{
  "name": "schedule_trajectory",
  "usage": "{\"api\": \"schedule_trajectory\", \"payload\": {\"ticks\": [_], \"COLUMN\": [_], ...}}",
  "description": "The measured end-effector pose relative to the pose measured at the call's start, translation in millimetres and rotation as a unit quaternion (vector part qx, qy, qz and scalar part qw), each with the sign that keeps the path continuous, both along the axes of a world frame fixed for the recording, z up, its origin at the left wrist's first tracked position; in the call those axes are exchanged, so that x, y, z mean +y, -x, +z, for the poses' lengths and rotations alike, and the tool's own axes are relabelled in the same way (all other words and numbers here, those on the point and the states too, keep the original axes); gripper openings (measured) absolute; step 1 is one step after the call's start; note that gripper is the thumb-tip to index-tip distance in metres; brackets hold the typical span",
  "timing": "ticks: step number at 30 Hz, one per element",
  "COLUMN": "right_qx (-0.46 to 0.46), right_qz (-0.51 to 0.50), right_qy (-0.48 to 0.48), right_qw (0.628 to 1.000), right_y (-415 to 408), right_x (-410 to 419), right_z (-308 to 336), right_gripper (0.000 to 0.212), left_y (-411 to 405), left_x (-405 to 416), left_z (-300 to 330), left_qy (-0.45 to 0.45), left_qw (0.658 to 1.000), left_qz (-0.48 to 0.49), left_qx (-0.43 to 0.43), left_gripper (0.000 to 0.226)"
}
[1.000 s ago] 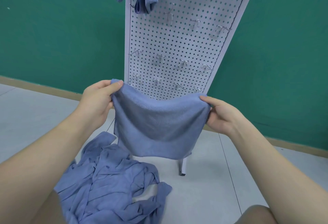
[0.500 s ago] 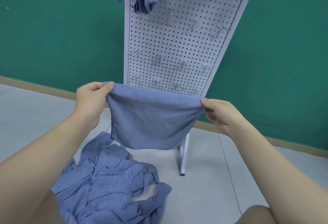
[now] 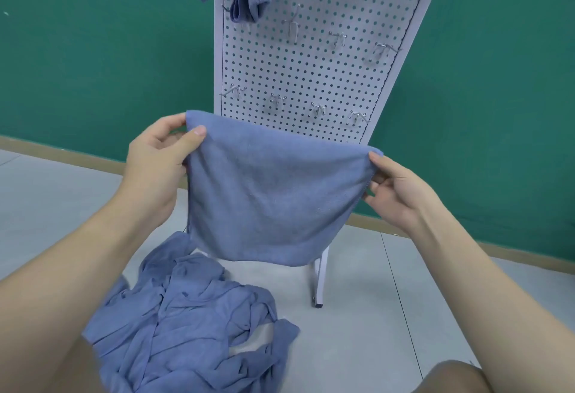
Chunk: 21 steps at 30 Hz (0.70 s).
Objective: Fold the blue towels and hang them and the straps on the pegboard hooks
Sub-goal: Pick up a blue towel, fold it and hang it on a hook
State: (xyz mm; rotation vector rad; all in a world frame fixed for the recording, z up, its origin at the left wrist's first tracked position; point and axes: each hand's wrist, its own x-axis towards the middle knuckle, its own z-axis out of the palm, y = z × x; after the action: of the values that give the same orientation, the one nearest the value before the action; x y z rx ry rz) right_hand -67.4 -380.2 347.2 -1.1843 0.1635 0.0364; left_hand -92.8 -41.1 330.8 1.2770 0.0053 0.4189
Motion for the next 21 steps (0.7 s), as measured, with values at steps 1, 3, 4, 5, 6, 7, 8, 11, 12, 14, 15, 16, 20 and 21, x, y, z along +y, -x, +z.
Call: {"api": "schedule_trajectory", "payload": {"ticks": [1, 3, 4, 5, 6, 7, 8, 11, 12, 14, 15, 16, 20, 21], "right_qx": [-0.004, -0.011, -0.016, -0.023, -0.032, -0.041, -0.047, -0.039, -0.033, -0.021, -0.015, -0.007, 0.036, 0.047], "right_qz": [-0.004, -0.004, -0.001, 0.006, 0.015, 0.027, 0.039, 0.062, 0.066, 0.073, 0.076, 0.079, 0.069, 0.066], "right_qy": [-0.003, -0.006, -0.008, -0.01, -0.009, -0.005, 0.004, 0.035, 0.042, 0.054, 0.064, 0.077, 0.187, 0.206], "right_qw": [1.0, 1.0, 1.0, 1.0, 0.999, 0.999, 0.998, 0.997, 0.996, 0.996, 0.995, 0.994, 0.979, 0.975], "right_y": [0.7, 2.7, 3.3, 3.8, 3.9, 4.0, 4.1, 4.0, 3.8, 2.2, 1.7, 1.8, 7.4, 9.2], "right_x": [-1.1, -2.6, -3.1, -3.6, -4.3, -4.9, -4.6, 0.4, 3.2, 7.7, 9.7, 12.0, 27.3, 33.1], "right_z": [1.2, 2.8, 3.2, 3.3, 2.9, 2.2, 1.4, -3.8, -6.2, -12.8, -16.5, -20.6, -40.5, -46.2], "right_gripper": [0.007, 0.008, 0.01, 0.011, 0.013, 0.017, 0.02, 0.027, 0.028, 0.029, 0.029, 0.03, 0.028, 0.026], "left_y": [2.5, 3.8, 3.1, 2.2, 0.6, -1.4, -3.2, -8.7, -11.5, -18.0, -21.1, -24.0, -26.4, -25.6], "left_x": [-2.1, -3.6, -3.3, -2.1, -0.4, 0.8, 1.5, 1.7, 1.3, 2.5, 3.7, 4.9, 1.8, -0.9], "left_z": [2.0, 2.0, 0.8, -1.0, -2.9, -4.9, -6.5, -12.2, -14.9, -22.1, -26.4, -31.2, -52.5, -56.5], "left_qy": [0.0, -0.009, -0.017, -0.025, -0.028, -0.023, -0.018, -0.024, -0.026, -0.02, -0.015, -0.014, -0.05, -0.069], "left_qw": [1.0, 1.0, 1.0, 1.0, 0.999, 0.999, 0.998, 0.995, 0.993, 0.988, 0.984, 0.98, 0.955, 0.951], "left_qz": [-0.012, -0.02, -0.016, -0.007, 0.003, 0.014, 0.023, 0.054, 0.064, 0.065, 0.057, 0.039, -0.062, -0.066], "left_qx": [-0.009, -0.01, -0.002, 0.009, 0.021, 0.034, 0.048, 0.085, 0.098, 0.139, 0.167, 0.196, 0.287, 0.295], "left_gripper": [0.019, 0.026, 0.026, 0.026, 0.025, 0.024, 0.024, 0.024, 0.024, 0.035, 0.043, 0.047, 0.02, 0.013]}}
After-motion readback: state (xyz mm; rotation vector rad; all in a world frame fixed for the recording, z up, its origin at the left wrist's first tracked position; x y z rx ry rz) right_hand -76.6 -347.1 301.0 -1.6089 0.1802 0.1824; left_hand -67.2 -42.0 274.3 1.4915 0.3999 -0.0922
